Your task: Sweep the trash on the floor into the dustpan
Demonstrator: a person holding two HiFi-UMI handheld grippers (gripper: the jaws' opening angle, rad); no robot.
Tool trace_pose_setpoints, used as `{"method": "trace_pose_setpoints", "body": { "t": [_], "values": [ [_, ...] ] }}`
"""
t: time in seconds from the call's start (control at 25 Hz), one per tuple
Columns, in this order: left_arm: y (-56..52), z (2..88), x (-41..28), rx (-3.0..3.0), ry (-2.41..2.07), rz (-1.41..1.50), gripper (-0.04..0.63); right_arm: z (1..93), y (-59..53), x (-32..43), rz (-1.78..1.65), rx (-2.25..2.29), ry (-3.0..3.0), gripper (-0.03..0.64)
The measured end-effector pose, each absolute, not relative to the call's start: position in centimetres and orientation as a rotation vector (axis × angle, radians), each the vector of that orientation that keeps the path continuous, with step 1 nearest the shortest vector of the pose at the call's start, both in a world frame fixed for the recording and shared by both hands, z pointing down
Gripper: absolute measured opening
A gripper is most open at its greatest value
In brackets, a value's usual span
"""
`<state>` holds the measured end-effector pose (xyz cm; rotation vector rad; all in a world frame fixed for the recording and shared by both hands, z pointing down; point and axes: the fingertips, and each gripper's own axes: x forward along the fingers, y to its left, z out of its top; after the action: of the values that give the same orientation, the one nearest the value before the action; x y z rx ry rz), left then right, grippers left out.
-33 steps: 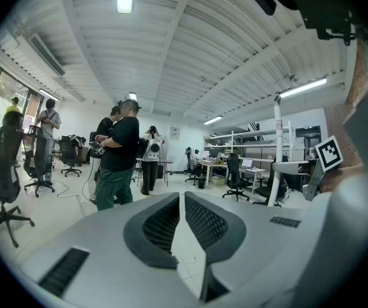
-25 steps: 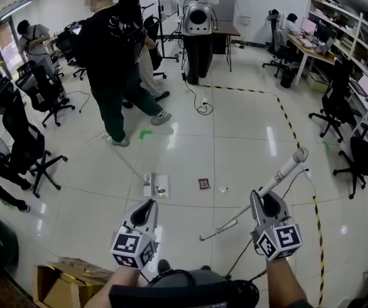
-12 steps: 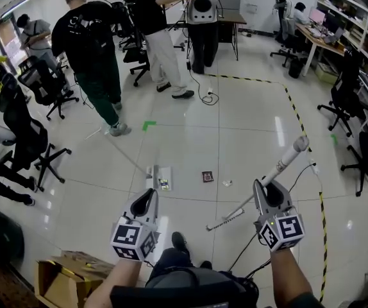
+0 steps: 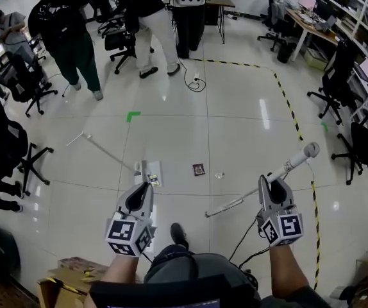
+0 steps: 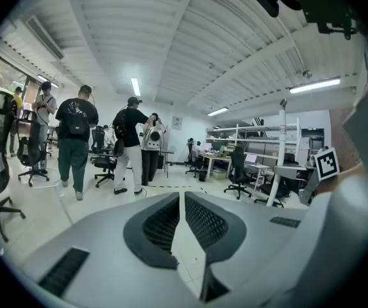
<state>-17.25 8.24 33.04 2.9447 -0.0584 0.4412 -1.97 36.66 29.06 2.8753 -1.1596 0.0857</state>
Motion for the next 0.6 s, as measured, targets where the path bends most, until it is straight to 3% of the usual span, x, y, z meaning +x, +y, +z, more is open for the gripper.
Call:
{"method": "trace_pose_setpoints", "body": {
  "t": [0.6],
  "values": [
    [-2.3,36.5,-8.1,2.91,-0.12,0.526,0.026,33.6,27.8,12.9,0.113,2.874,-1.201,0.104]
  ]
}}
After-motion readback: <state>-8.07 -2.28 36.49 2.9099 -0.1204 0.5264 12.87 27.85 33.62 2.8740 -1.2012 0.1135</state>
